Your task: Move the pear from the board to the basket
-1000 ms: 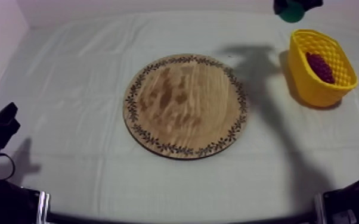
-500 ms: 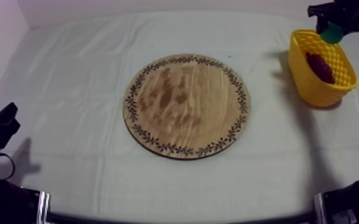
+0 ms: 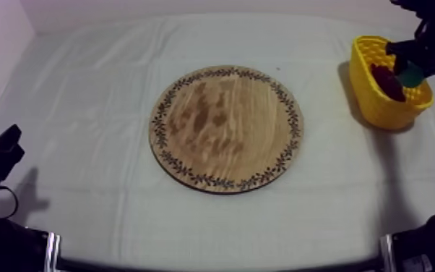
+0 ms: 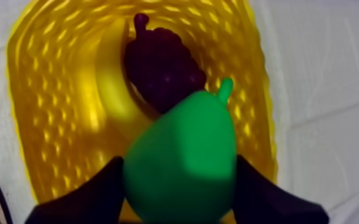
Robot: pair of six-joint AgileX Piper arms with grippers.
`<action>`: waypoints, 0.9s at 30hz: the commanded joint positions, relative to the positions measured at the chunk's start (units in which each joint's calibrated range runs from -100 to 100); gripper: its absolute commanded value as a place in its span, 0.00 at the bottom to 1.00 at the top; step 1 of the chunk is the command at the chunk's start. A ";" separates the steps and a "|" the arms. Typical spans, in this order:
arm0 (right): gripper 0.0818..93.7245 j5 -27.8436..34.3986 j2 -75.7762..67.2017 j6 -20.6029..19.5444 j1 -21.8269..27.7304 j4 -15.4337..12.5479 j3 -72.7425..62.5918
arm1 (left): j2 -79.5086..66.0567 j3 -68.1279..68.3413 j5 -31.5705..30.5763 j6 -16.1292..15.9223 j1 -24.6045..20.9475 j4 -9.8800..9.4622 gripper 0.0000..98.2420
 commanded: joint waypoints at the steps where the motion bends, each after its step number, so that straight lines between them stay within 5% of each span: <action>1: 0.53 -0.99 0.89 0.83 0.14 -0.49 -0.16 | 0.00 0.00 -0.01 -0.01 0.00 0.00 0.00; 5: 0.69 -3.06 2.22 1.71 0.14 -0.89 -0.81 | 0.00 0.00 -0.01 0.02 0.00 0.00 0.00; 9: 0.76 -4.17 3.13 1.77 -0.32 -0.93 -1.58 | 0.00 0.00 -0.01 0.04 0.00 0.00 0.00; 14: 0.67 -6.92 1.50 1.18 -0.75 -0.81 -0.70 | 0.00 0.00 -0.01 0.04 0.00 0.00 0.00; 27: 0.41 -26.88 -26.82 -4.08 -4.27 1.80 22.18 | 0.00 0.00 -0.01 0.04 0.00 0.00 0.00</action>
